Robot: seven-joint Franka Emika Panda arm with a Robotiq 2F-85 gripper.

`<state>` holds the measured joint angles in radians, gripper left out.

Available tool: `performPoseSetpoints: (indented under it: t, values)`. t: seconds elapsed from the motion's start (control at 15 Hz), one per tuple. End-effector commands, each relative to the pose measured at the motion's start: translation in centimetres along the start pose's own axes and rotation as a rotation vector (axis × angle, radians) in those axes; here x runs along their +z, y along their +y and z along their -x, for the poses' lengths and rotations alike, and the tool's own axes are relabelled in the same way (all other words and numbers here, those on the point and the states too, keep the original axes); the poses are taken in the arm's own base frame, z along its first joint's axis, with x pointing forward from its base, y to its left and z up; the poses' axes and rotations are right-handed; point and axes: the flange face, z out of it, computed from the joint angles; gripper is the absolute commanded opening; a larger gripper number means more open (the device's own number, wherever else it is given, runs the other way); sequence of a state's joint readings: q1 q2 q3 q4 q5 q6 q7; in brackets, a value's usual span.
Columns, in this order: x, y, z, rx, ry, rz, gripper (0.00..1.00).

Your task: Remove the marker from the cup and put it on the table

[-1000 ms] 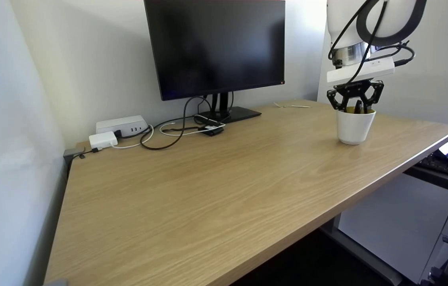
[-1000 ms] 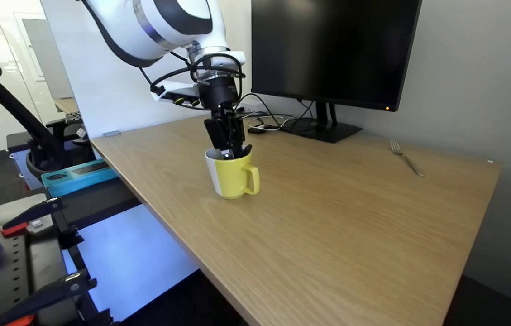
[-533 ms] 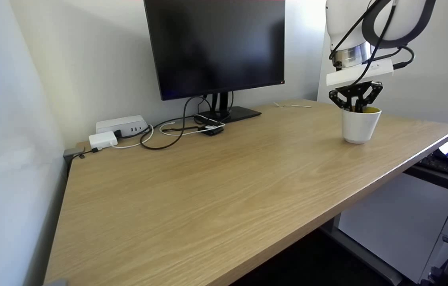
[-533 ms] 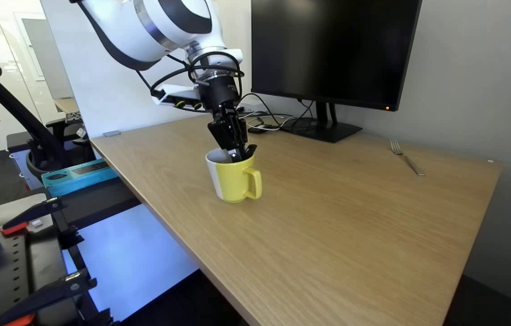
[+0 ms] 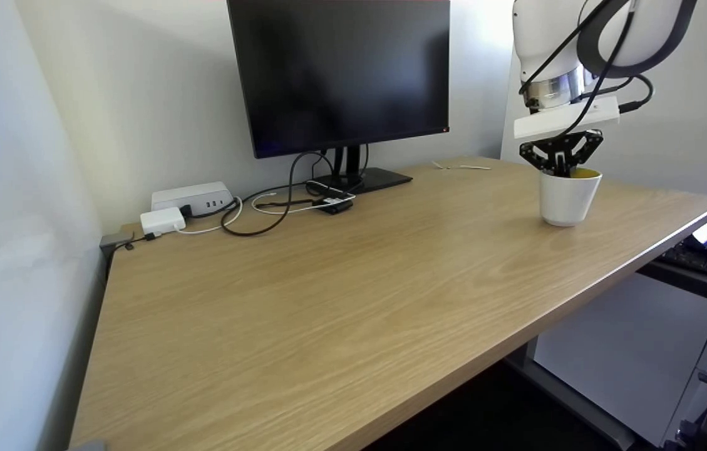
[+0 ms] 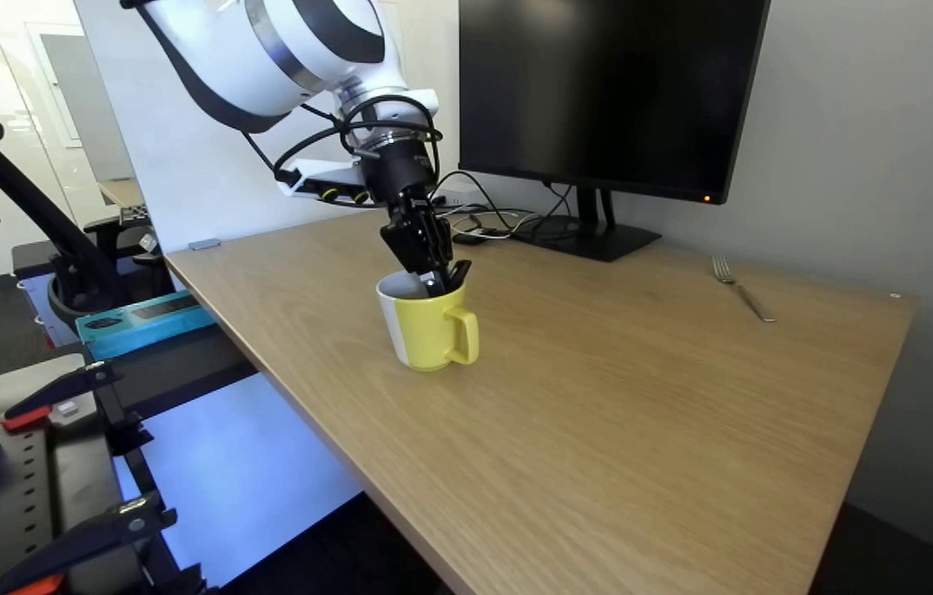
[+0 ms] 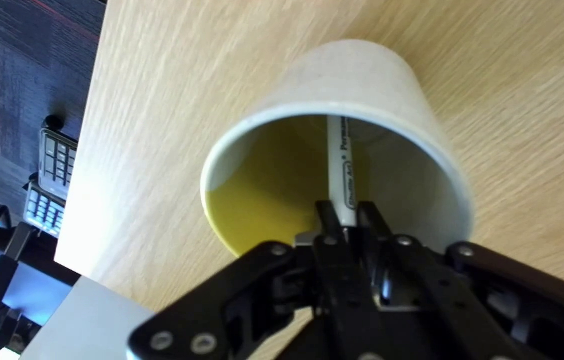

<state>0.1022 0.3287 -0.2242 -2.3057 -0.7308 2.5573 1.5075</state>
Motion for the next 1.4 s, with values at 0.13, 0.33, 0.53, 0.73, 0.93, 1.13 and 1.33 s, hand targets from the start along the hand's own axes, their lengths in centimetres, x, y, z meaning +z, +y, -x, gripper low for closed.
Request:
performPoseSetpoints:
  t: [0.13, 0.33, 0.53, 0.73, 0.93, 1.13, 1.33]
  values:
    - [-1.6, 0.9, -0.4, 0.025, 0.013, -0.006, 0.04]
    - [-3.2, 1.7, -0.8, 0.037, 0.015, -0.015, 0.04]
    - [-5.2, 2.6, -1.1, 0.048, 0.017, -0.021, 0.04]
    - [-7.2, 3.4, -0.9, 0.05, 0.022, -0.01, 0.04]
    - [-9.1, 4.1, -0.6, 0.047, 0.031, -0.007, 0.04]
    - [-11.0, 4.5, -0.4, 0.021, 0.022, -0.038, 0.04]
    - [-13.0, 4.5, 0.4, -0.131, -0.032, -0.135, 0.04]
